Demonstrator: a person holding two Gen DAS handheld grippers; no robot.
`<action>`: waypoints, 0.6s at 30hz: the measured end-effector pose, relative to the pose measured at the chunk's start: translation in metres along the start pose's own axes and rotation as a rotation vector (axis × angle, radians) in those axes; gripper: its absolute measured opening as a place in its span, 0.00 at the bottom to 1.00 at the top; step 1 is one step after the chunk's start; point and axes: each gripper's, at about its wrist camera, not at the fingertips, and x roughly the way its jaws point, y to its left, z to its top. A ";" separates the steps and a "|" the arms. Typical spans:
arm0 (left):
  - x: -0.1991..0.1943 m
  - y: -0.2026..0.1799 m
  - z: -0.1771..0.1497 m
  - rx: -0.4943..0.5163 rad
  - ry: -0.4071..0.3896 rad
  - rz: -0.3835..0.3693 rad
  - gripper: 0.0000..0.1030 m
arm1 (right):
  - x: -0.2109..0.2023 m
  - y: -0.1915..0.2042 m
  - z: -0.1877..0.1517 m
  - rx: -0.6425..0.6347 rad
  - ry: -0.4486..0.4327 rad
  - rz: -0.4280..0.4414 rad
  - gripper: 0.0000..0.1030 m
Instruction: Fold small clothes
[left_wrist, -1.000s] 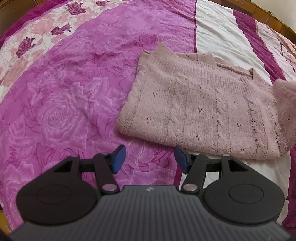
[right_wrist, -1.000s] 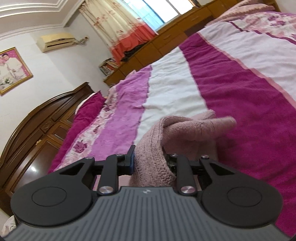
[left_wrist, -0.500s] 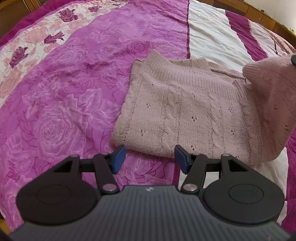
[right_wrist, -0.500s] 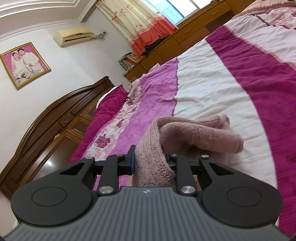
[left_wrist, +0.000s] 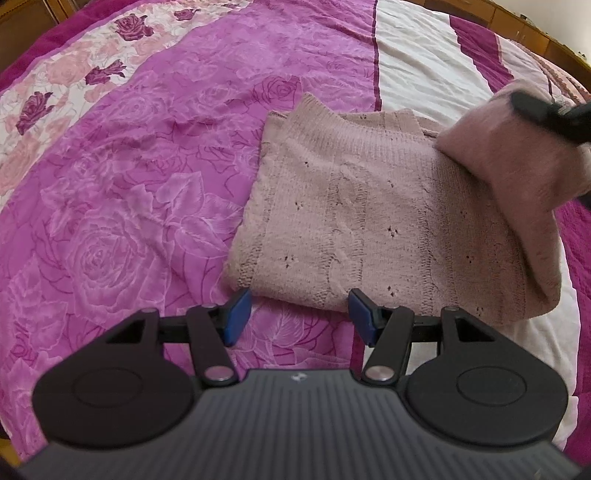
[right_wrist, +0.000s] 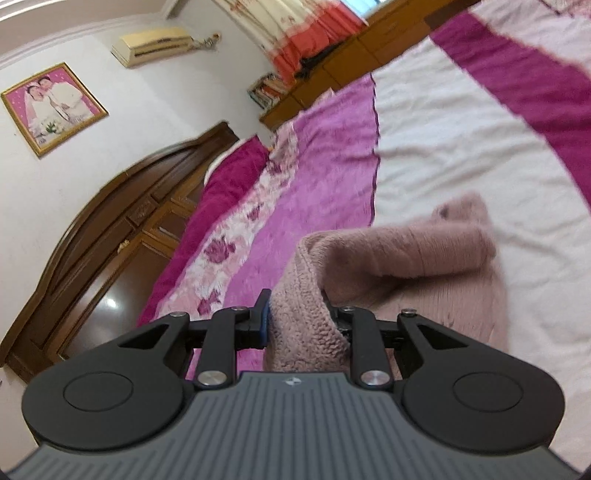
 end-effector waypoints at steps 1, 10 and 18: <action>0.000 0.000 0.000 0.000 0.001 0.001 0.58 | 0.005 -0.002 -0.005 0.004 0.017 -0.002 0.25; -0.002 0.003 0.001 -0.007 -0.014 -0.003 0.58 | 0.034 -0.004 -0.048 -0.067 0.126 -0.060 0.46; -0.010 0.002 0.005 -0.017 -0.043 -0.019 0.58 | -0.011 0.004 -0.056 -0.120 0.056 -0.058 0.52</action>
